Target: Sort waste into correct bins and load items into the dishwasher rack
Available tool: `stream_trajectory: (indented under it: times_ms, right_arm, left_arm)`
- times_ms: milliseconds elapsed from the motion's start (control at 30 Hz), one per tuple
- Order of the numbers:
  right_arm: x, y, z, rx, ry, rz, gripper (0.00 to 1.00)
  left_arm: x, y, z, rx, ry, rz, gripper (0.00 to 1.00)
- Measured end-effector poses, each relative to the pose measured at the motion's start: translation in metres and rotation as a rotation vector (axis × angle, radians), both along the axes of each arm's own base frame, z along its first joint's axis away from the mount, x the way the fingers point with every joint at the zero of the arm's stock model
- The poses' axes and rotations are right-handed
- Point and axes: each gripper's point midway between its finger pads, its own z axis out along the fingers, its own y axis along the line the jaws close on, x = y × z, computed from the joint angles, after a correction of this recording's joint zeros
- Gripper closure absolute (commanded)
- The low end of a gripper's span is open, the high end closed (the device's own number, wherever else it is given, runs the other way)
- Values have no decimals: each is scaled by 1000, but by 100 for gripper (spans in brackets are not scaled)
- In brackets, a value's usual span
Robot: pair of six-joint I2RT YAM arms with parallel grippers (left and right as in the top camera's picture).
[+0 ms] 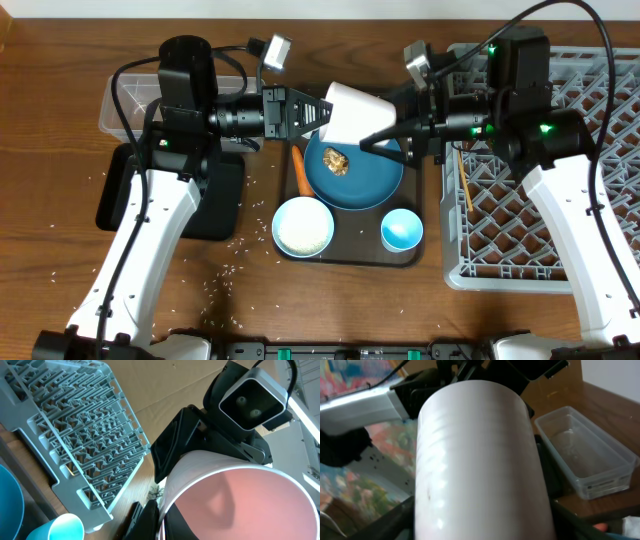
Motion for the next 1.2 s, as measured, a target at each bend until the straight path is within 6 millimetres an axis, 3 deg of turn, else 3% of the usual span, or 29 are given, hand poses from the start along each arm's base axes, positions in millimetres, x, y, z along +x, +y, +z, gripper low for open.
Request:
stream_trajectory:
  times_ms: [67, 167, 200, 267, 367, 533, 667, 767, 867, 1000, 1200]
  right_arm:
    - [0, 0, 0, -1, -1, -2, 49]
    - [0, -1, -1, -3, 5, -3, 50]
    - [0, -1, -1, -3, 6, -4, 50]
    - [1, -2, -1, -2, 5, -7, 50]
    - [5, -8, -2, -8, 15, -32, 50]
    - [27, -52, -17, -114, 95, -258, 51]
    - [42, -117, -37, -279, 195, -581, 49]
    - [41, -184, -56, -429, 312, -894, 48]
    - [28, -253, -75, -564, 456, -1208, 48]
    - [3, -327, -98, -674, 654, -1525, 50]
    - [-40, -405, -137, -755, 987, -1825, 51]
  left_arm:
    - [0, 0, 0, 0, 0, 0, 94]
    - [0, 0, 0, -1, -2, -3, 94]
    - [-1, 0, 0, -1, -1, -3, 86]
    - [0, 0, 0, -1, -5, -2, 43]
    - [2, 0, 0, 2, -2, 9, 15]
    - [11, 8, 3, 0, -27, 49, 11]
    - [21, 23, 4, -1, -30, 98, 11]
    - [26, 31, 4, -1, -29, 123, 11]
    - [27, 32, 4, 0, -28, 128, 11]
    - [27, 32, 4, 0, -28, 127, 11]
    - [26, 32, 4, -1, -26, 125, 11]
